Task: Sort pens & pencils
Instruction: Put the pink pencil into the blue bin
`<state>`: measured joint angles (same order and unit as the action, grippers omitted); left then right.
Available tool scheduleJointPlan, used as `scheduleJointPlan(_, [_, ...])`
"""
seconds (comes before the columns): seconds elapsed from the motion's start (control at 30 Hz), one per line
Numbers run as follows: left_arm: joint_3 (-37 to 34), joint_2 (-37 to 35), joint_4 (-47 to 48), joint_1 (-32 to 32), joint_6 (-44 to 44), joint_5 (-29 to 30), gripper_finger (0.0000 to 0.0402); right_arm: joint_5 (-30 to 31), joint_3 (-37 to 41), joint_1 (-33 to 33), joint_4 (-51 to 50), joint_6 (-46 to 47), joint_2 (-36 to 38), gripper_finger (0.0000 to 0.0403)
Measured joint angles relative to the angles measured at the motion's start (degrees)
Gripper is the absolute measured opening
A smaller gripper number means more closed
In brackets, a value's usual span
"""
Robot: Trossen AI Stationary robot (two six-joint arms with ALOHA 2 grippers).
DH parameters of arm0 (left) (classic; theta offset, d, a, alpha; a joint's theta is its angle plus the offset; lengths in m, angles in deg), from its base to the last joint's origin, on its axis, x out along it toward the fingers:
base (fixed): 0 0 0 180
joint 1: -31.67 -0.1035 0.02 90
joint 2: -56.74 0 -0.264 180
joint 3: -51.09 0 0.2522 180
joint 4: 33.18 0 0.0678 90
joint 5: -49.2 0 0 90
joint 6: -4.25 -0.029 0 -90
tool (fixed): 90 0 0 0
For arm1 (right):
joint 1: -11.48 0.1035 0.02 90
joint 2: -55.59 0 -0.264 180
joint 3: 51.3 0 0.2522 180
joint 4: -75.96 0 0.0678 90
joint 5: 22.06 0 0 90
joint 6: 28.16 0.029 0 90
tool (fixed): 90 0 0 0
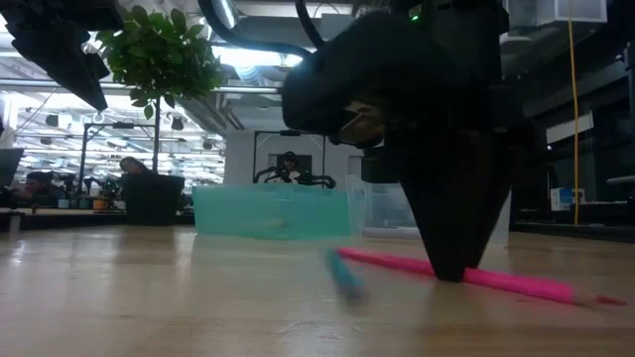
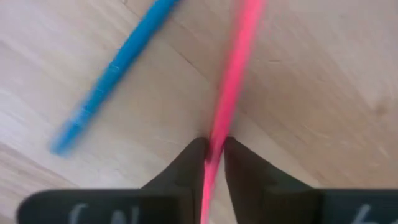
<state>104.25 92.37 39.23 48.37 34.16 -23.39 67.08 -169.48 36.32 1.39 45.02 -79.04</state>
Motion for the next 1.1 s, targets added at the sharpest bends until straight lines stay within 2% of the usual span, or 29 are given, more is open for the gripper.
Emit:
scheduleJointPlan(0.3, [0.0,0.0,0.0,0.0,0.0,0.0,0.0115,0.1,0.0,0.0,-0.1,-0.6,0.0,0.0017])
scheduleJointPlan(0.5, [0.0,0.0,0.0,0.0,0.0,0.0,0.0115,0.3,-0.2,0.1,-0.1,-1.2,0.6,0.0015])
scheduleJointPlan(0.7, [0.0,0.0,0.0,0.0,-0.1,0.0,0.0115,1.0,-3.9,-0.1,-3.3,-1.7,0.2,0.0013])
scheduleJointPlan(1.1, [0.0,0.0,0.0,0.0,-0.1,0.0,0.0115,3.0,-6.5,-2.5,0.2,-5.8,0.0,0.0001])
